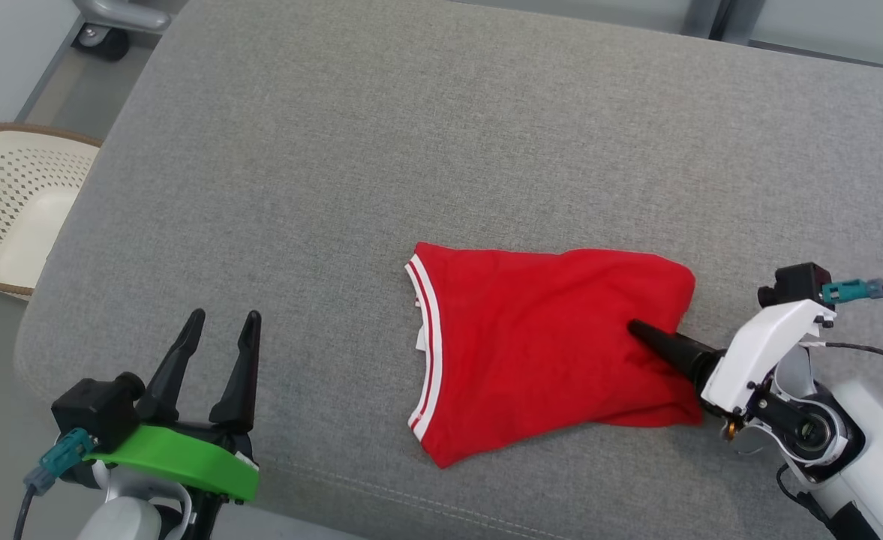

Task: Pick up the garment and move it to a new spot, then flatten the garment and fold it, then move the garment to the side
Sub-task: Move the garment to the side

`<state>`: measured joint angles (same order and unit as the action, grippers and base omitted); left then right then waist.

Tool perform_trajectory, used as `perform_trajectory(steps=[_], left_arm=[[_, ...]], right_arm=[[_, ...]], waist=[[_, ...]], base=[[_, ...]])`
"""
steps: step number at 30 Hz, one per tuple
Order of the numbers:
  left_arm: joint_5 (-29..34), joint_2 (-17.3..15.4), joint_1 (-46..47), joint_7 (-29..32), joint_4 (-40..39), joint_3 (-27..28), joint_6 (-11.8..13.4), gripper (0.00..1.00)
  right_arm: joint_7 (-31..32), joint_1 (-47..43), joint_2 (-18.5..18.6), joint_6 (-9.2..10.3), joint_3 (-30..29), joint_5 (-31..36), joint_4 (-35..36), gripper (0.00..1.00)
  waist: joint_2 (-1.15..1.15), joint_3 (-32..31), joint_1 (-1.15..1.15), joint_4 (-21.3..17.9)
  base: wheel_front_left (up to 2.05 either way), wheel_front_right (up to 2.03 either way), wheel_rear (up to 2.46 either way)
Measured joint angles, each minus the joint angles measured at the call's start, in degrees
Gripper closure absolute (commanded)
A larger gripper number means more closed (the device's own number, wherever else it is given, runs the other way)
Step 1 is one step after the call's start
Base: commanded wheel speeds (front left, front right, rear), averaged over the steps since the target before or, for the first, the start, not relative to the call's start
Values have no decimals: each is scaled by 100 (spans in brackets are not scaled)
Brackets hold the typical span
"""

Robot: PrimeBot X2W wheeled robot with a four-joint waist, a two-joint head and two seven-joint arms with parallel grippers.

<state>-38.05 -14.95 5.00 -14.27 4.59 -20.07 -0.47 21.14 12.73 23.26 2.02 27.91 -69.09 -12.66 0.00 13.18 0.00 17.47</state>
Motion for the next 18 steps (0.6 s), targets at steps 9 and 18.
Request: perform_trajectory(steps=[9, 18], left_arm=[[25, 66, -1, 0, 13, 131, -2, 0], [41, 55, -3, -15, -89, 226, -2, 0]], right_arm=[[441, 521, 446, -92, 118, 248, -89, 100], [1057, 1358, 1797, 271, -442, 494, -86, 100]], waist=[[0, -8, 0, 38], [0, 126, 0, -168]], base=[[0, 0, 0], [0, 0, 0]])
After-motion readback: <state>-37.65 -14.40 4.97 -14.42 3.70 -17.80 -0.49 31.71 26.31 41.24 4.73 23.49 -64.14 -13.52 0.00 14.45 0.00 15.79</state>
